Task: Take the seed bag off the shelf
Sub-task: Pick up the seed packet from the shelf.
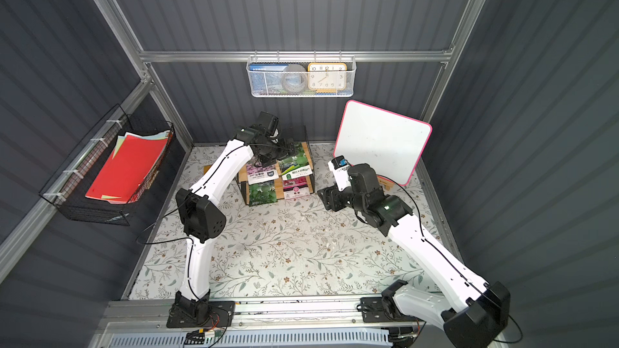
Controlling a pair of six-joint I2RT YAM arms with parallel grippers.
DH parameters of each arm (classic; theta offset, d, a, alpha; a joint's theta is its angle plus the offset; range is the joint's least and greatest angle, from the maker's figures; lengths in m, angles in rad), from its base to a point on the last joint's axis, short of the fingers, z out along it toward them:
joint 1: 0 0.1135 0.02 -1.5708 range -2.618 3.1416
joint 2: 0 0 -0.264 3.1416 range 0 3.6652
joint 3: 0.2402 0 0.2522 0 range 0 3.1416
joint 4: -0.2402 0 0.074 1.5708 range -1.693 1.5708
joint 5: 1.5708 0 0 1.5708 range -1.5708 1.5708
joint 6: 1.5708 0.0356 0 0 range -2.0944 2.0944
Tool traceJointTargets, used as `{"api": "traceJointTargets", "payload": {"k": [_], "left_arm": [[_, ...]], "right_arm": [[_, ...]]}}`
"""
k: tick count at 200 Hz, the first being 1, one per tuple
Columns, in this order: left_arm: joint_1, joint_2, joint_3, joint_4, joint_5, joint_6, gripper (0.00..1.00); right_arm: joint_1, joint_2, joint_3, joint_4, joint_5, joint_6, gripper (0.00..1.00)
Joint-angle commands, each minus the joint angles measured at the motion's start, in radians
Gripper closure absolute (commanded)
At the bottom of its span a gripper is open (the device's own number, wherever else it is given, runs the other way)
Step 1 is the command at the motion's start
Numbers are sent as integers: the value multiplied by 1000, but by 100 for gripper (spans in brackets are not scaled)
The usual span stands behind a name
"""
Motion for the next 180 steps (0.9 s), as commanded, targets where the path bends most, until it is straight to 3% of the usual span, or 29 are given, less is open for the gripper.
{"api": "traceJointTargets", "payload": {"k": [1, 136, 180], "left_arm": [[8, 20, 32, -17, 4, 11, 0], [8, 49, 12, -21, 19, 14, 0], [8, 42, -6, -14, 11, 15, 0]], "right_arm": [[-4, -5, -10, 14, -11, -3, 26], [-17, 4, -20, 27, -8, 4, 26], [-69, 119, -55, 149, -25, 96, 32]]}}
